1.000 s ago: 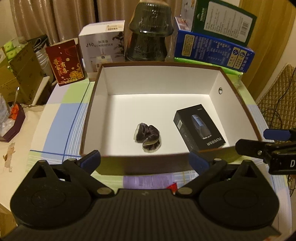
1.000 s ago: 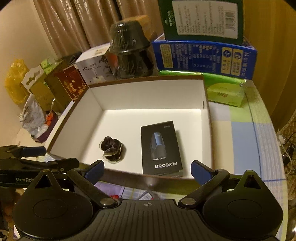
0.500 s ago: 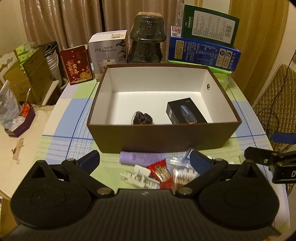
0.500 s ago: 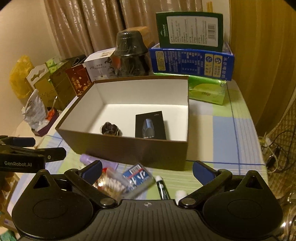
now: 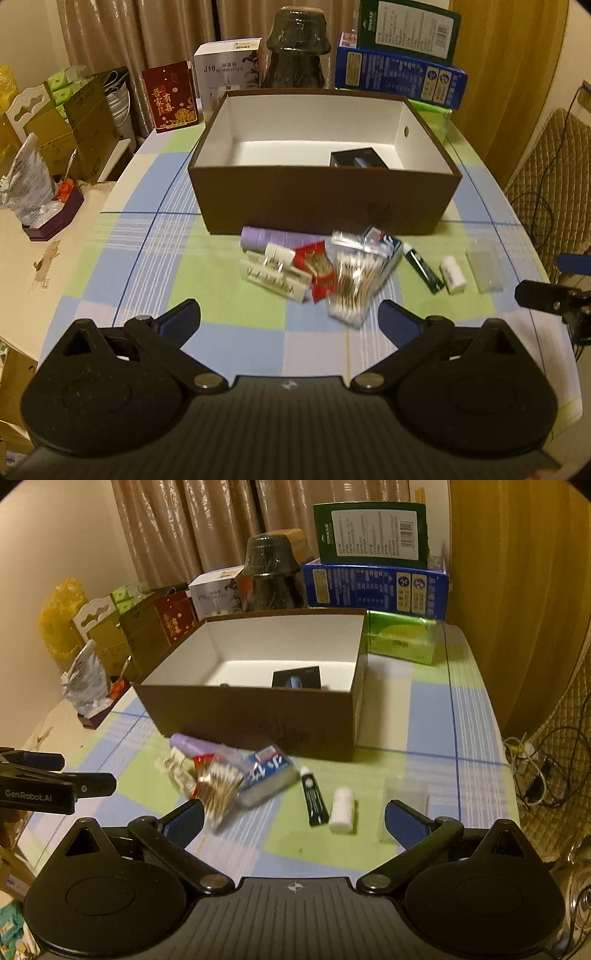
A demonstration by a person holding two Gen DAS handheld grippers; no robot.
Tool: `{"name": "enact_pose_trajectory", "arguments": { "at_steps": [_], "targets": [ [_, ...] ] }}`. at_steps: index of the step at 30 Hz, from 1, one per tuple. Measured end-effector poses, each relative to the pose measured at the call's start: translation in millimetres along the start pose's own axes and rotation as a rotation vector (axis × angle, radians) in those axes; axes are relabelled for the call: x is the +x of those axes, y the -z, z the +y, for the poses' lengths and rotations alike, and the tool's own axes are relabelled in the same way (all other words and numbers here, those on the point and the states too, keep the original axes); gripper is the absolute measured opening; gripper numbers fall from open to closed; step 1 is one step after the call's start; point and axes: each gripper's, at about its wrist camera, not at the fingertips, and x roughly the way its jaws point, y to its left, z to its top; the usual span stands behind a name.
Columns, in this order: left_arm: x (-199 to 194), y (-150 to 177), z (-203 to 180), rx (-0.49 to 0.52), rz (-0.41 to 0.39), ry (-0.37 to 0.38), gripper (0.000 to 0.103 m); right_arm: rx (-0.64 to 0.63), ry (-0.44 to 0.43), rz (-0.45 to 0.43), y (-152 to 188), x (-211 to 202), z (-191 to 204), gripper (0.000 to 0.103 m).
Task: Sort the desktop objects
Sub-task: 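Lift both tools up out of the cardboard box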
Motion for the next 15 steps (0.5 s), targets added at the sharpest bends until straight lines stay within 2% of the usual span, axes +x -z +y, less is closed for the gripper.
{"name": "enact_pose_trajectory", "arguments": {
  "at_steps": [5,9,15],
  "targets": [
    [-0.6,10.8,-0.7,0.008,0.023,-0.011,0.101,-0.034,0.007,-0.016,14.3,-3.8,-1.3,0.101],
    [4.4,18.4,2.1,0.008,0.049,-0.015,0.101,-0.082,0.016,0.015,25.4,1.9,1.0,0.101],
    [17.7,24.3,9.0,0.018,0.086,-0.015,0.101,-0.036,-0.005,0.046,32.8,7.6,-2.3,0.101]
  ]
}}
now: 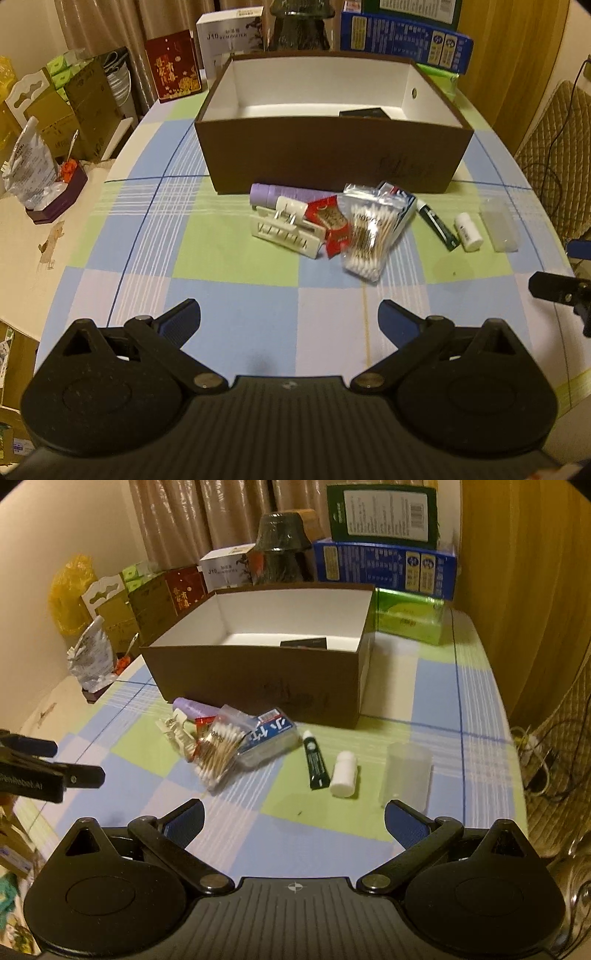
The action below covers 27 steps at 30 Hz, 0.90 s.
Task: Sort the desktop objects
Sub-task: 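Lift both tools up out of the cardboard box, then grasp the white plastic hair clip with the left tool while the right tool grasps the clear cup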
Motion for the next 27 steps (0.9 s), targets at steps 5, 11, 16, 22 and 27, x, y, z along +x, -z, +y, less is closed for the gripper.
{"name": "enact_pose_trajectory", "arguments": {
  "at_steps": [5,11,16,22,27],
  "targets": [
    [10.2,-4.6,8.0,-0.001,0.015,0.013,0.101,0.019,0.023,0.041,-1.7,9.7,-3.4,0.101],
    [20.1,-14.0,14.6,0.011,0.018,0.019,0.1,0.058,0.055,0.052,-5.7,18.7,-10.4,0.101],
    [33.4,-21.4,16.6,0.013,0.025,0.037,0.098,0.109,0.095,0.065,-6.8,26.6,-21.2,0.101],
    [63.9,-25.8,14.9,0.02,0.082,0.06,0.09,0.182,0.172,0.103,-1.6,41.6,-42.5,0.101],
    [87.6,-33.1,10.2,0.021,0.09,0.066,0.082,0.24,0.223,0.138,3.5,52.3,-62.1,0.101]
  ]
}}
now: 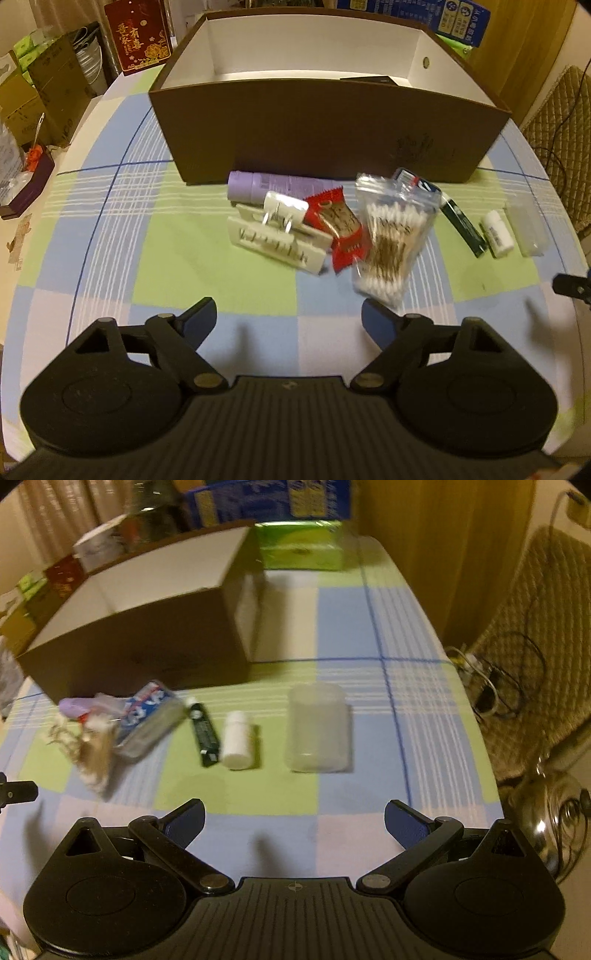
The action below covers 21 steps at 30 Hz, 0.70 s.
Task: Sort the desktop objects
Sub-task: 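Grasp the white plastic hair clip with the left tool while the right tool grasps the clear cup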
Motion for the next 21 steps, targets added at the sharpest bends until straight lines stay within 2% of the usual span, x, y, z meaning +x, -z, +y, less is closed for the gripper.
{"name": "enact_pose_trajectory", "arguments": {
  "at_steps": [11,16,18,20,21],
  "targets": [
    [50.3,-33.4,11.6,-0.141,0.018,-0.01,0.08,0.085,0.048,0.012,-14.2,14.1,-23.3,0.101],
    [63.7,-40.6,12.5,-0.137,-0.001,-0.048,0.08,0.095,0.057,0.013,-20.6,22.1,-24.7,0.101],
    [67.4,-41.3,14.8,-0.126,0.01,-0.05,0.075,0.097,0.057,0.021,-21.4,26.2,-24.0,0.101],
    [70.6,-39.3,20.5,-0.106,0.032,-0.047,0.062,0.098,0.054,0.031,-21.4,30.2,-23.4,0.101],
    [71.2,-36.9,25.6,-0.098,0.041,-0.041,0.059,0.099,0.053,0.036,-21.3,32.0,-23.3,0.101]
  ]
}}
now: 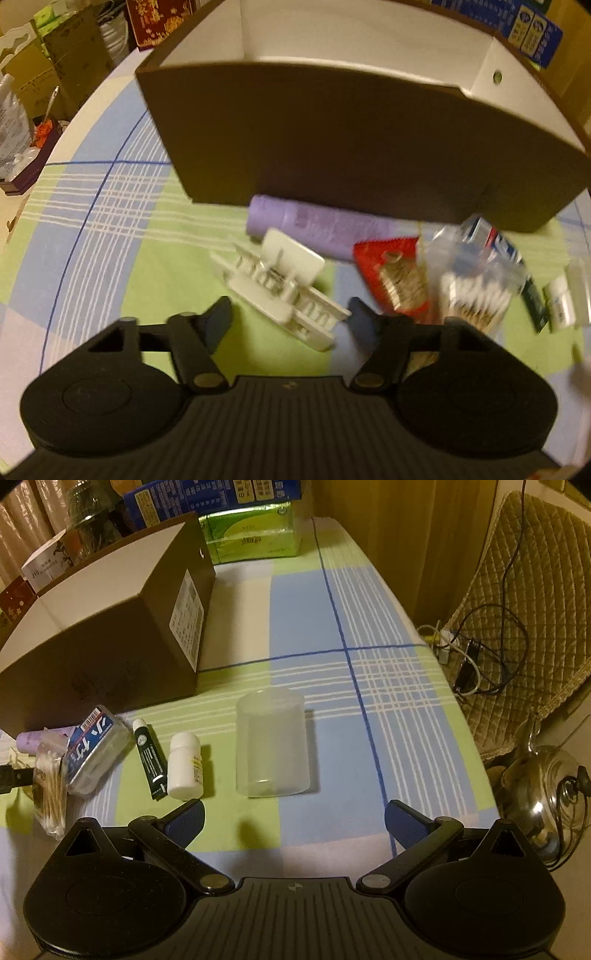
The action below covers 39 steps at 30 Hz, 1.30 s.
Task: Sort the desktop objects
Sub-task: 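Grasp the white plastic hair clip with the left tool while the right tool grasps the clear cup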
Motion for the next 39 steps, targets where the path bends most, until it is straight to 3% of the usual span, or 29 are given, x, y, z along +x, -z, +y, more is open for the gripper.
{"name": "enact_pose_trajectory", "arguments": {
  "at_steps": [1,10,13,18,21,24,32,39],
  "targets": [
    [0.0,1.9,4.5,0.005,0.005,0.005,0.055,0.001,-0.001,0.005,0.1,1.7,0.0,0.101],
    [-16.3,21.0,50.8,0.07,-0.014,-0.044,0.056,0.022,0.007,0.027,-1.7,12.0,-7.2,0.101],
    [-18.7,15.7,47.8,0.115,-0.053,-0.06,0.064,0.022,0.008,0.028,-3.5,14.1,-8.4,0.101],
    [-2.7,0.3,31.2,0.185,-0.074,-0.073,0.063,0.015,0.004,0.023,-7.7,15.6,-7.1,0.101],
    [8.1,-3.2,27.9,0.203,-0.071,-0.076,0.055,0.007,-0.001,0.016,-8.1,14.7,-6.9,0.101],
    [10.9,-4.6,31.8,0.195,-0.076,-0.055,0.037,0.011,-0.016,0.003,-7.7,14.0,-8.4,0.101],
    [3.6,5.0,56.0,0.148,-0.066,-0.065,0.037,-0.032,-0.041,-0.022,-11.8,22.2,-2.9,0.101],
    [-11.1,23.1,67.3,0.113,-0.057,-0.075,0.037,-0.118,-0.024,-0.049,-23.7,39.6,4.7,0.078]
  ]
}}
